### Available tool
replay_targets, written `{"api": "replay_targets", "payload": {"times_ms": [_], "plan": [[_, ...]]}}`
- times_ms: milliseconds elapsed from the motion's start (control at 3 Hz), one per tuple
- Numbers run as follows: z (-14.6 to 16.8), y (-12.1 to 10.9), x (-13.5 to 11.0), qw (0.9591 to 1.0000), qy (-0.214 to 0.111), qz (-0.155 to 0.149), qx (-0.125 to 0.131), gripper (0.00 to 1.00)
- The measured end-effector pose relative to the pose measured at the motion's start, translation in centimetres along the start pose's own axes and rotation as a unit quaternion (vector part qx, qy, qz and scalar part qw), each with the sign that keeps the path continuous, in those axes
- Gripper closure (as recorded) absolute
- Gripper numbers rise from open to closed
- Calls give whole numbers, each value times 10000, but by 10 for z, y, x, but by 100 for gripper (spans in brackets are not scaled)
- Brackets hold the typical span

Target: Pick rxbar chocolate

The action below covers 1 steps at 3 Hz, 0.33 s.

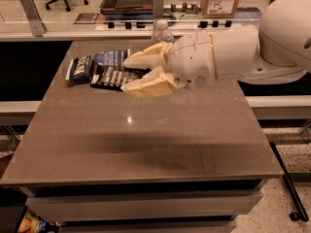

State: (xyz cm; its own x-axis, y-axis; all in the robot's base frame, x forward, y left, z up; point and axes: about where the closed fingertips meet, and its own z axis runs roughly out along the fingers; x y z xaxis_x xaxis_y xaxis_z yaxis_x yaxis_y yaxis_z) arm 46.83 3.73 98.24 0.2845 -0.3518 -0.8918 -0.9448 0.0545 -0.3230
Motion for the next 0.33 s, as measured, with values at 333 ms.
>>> {"api": "replay_targets", "payload": {"times_ms": [333], "plan": [[0,0,-1,10000,-4,-9,4,100]]}}
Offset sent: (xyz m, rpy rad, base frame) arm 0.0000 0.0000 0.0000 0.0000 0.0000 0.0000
